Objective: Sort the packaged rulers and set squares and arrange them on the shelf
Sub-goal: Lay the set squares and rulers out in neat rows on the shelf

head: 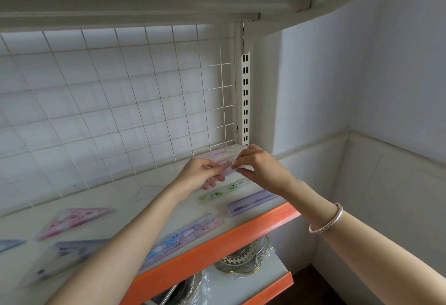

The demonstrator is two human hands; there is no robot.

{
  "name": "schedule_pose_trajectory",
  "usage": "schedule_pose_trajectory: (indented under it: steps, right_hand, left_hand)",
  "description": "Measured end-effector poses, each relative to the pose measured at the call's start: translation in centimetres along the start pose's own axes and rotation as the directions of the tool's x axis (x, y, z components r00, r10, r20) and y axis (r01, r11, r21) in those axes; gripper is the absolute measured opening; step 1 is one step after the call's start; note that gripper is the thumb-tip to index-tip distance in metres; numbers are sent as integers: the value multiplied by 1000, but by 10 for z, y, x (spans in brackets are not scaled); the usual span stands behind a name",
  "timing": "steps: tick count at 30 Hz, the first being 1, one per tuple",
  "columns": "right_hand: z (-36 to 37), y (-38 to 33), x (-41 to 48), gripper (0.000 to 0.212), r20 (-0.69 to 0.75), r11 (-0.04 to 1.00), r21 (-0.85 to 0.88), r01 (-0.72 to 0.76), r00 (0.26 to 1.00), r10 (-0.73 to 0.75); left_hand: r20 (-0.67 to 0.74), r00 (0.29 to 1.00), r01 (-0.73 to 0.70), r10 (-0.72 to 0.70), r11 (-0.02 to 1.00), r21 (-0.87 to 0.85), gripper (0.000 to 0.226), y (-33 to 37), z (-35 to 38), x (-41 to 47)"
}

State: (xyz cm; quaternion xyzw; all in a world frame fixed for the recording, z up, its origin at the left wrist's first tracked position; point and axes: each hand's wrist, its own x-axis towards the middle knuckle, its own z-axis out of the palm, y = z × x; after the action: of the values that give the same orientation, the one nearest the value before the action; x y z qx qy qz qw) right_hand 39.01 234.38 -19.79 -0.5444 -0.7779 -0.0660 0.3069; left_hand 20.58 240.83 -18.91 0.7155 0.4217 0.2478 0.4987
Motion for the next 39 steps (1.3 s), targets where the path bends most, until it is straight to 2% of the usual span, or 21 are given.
schedule_pose_trajectory:
  steps: [4,8,11,15,18,21,23,28,30,36,39]
  right_hand:
    - [2,4,-1,13,-17,998,-67,15,1000,-16]
    - [2,5,0,13,101,996,-75,-46,993,54]
    - [4,6,-1,13,134,994,-40,-99,985,104]
    - [5,5,-3,11,162,990,-2,-144,976,143]
    - [2,3,-4,12,185,985,8,-174,968,169]
    - [0,1,-7,30,190,989,4,-146,971,142]
    - [-1,0,-8,37,170,995,3,-97,981,96]
    - [-6,-1,-10,34,172,995,15,-97,981,93]
    - [-11,2,-10,34,221,989,13,-149,965,143]
    - [-25,16,-17,35,420,949,-50,-313,855,304]
    - [-31,17,-22,35,494,932,-80,-355,797,346]
  left_hand:
    - [-34,999,-21,22,999,45,18,-2,-6,0]
    - [20,999,-39,38,998,53,13,2,-11,-1]
    - [20,999,-37,35,991,129,33,-1,-13,2]
    - [3,998,-61,61,981,182,39,-1,-12,2]
    - [-2,997,-73,74,983,168,34,0,-10,2]
    - [-2,998,-63,65,979,191,22,2,-9,3]
    - [-8,999,-51,53,982,183,23,2,-8,5]
    - [1,1000,-20,20,987,162,18,-2,-5,9]
    - [-45,998,-35,44,980,194,12,-5,-4,11]
    - [-96,994,-31,47,986,162,35,-4,2,13]
    - [-102,994,-27,43,987,158,38,-5,5,15]
